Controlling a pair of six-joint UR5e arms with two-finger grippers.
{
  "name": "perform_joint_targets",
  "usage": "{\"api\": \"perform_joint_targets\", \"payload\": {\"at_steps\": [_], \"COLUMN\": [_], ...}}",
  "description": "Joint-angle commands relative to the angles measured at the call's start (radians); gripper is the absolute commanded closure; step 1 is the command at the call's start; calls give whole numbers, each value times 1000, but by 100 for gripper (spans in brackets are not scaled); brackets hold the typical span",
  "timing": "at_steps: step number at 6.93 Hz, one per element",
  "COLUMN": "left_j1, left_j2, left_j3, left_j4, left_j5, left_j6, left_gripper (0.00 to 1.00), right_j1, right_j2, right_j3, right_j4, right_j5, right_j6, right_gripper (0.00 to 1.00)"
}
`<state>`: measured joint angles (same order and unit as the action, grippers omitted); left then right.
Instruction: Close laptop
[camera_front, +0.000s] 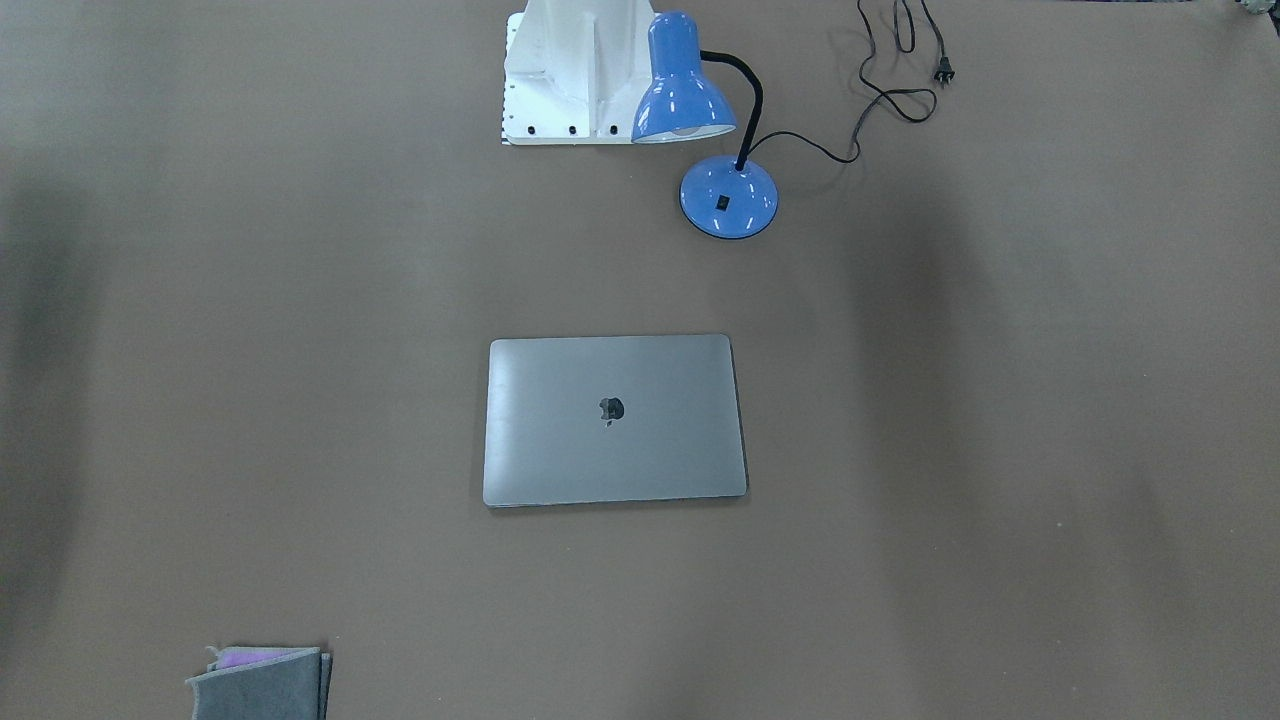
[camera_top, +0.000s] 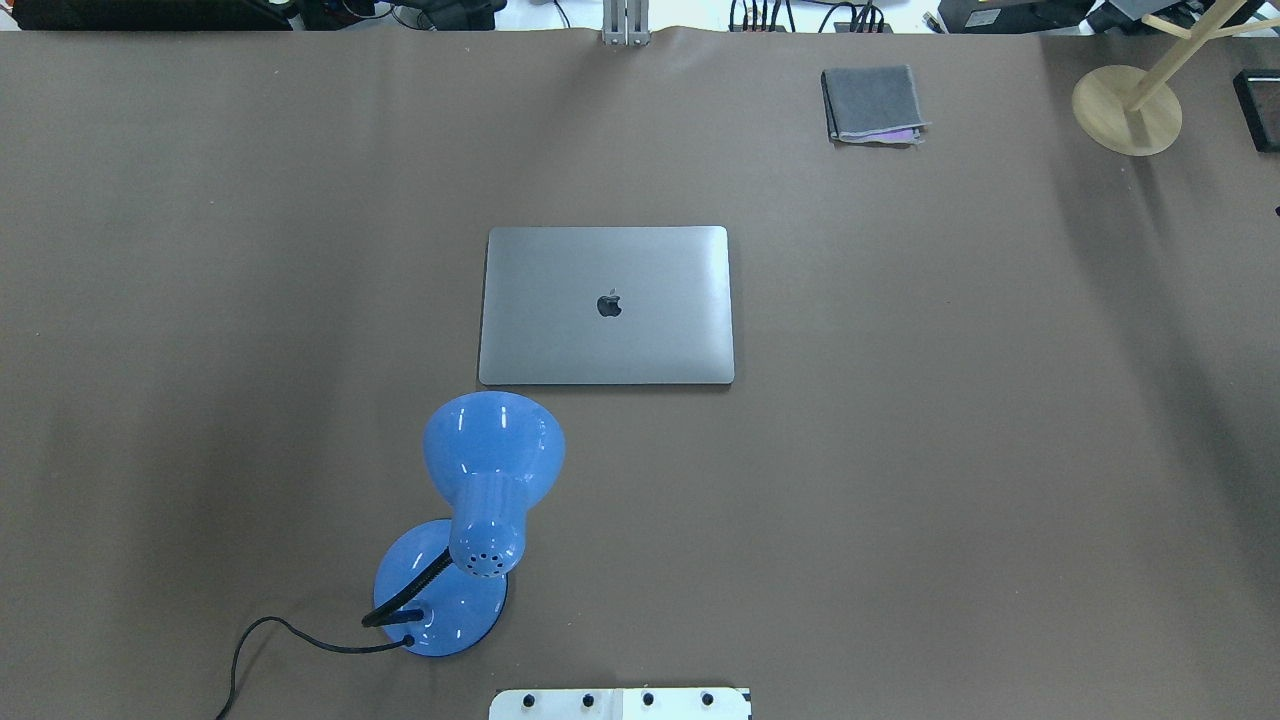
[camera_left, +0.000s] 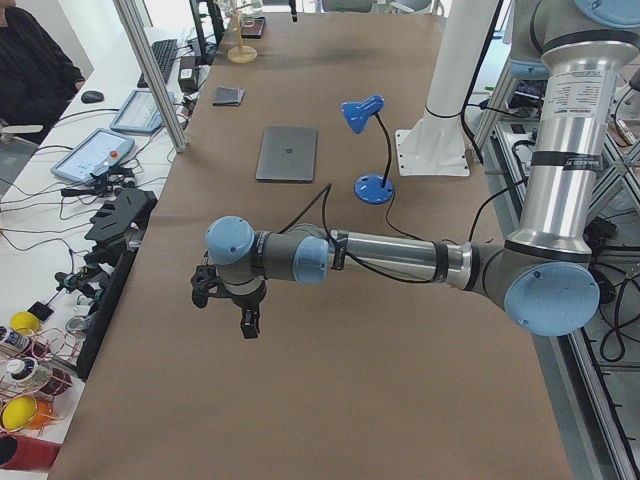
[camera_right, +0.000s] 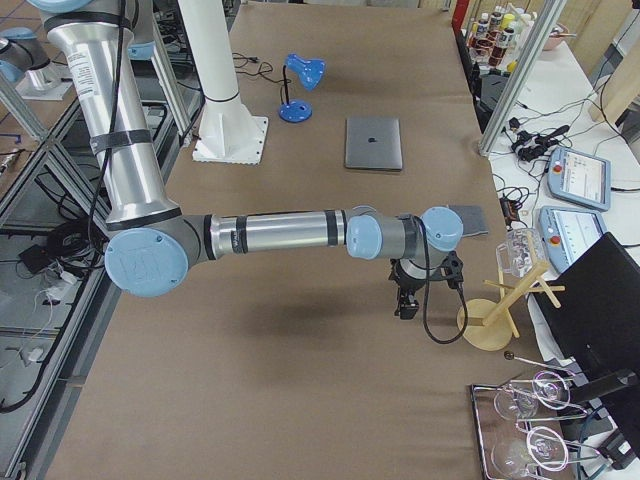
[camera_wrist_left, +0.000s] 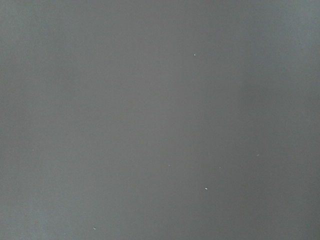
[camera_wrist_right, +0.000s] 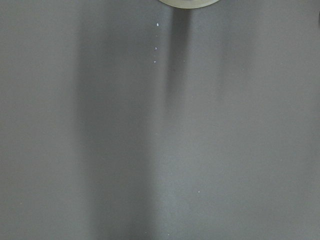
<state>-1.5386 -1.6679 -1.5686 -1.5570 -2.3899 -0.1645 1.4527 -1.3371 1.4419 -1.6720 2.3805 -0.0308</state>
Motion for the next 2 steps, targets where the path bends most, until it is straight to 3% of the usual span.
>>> {"api": "perform_joint_targets", "payload": {"at_steps": [1,2], "left_j1": [0,0], "left_j2": [-1,-1], "left_j3": [-1,-1], "left_j4": [0,0], "left_j5": [0,0], "left_j6": [-1,-1], "left_gripper": [2,2], "right_j1": [0,0], "right_j2": [1,3], "right_j3": [0,-2], "right_j4": [0,0], "right_j5": [-1,-1], "right_j6": [0,0], "right_gripper": [0,0]}}
